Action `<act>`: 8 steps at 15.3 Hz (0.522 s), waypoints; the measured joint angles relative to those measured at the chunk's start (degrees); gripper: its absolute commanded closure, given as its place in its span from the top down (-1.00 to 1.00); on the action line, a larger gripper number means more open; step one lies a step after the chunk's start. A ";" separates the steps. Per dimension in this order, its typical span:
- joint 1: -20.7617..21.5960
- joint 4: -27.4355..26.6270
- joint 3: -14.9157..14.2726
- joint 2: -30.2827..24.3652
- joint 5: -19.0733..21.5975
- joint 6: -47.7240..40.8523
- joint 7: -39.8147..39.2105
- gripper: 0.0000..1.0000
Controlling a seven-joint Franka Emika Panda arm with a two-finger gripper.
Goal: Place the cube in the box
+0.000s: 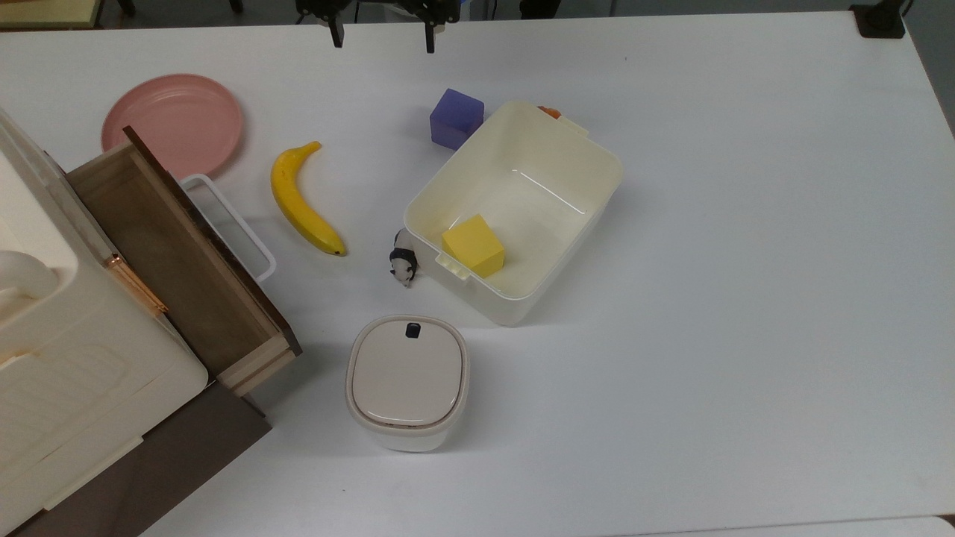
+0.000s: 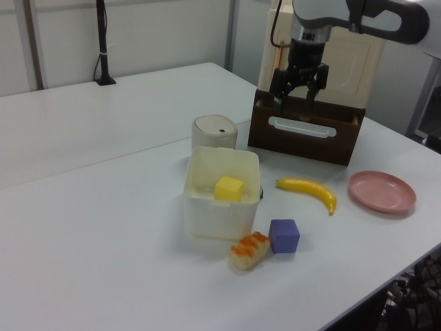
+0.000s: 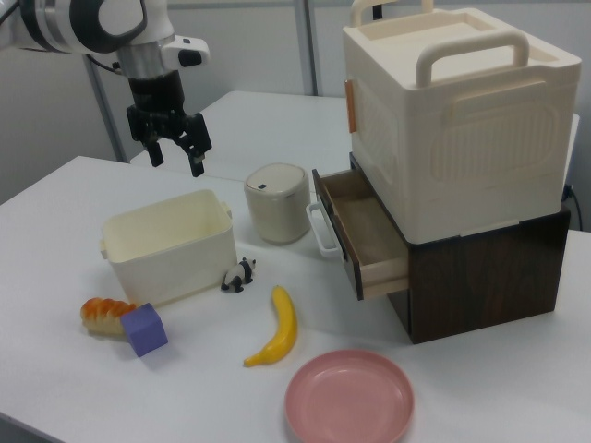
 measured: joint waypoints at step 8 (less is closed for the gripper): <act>0.07 0.05 0.16 1.97 0.00 0.05 -0.60 1.00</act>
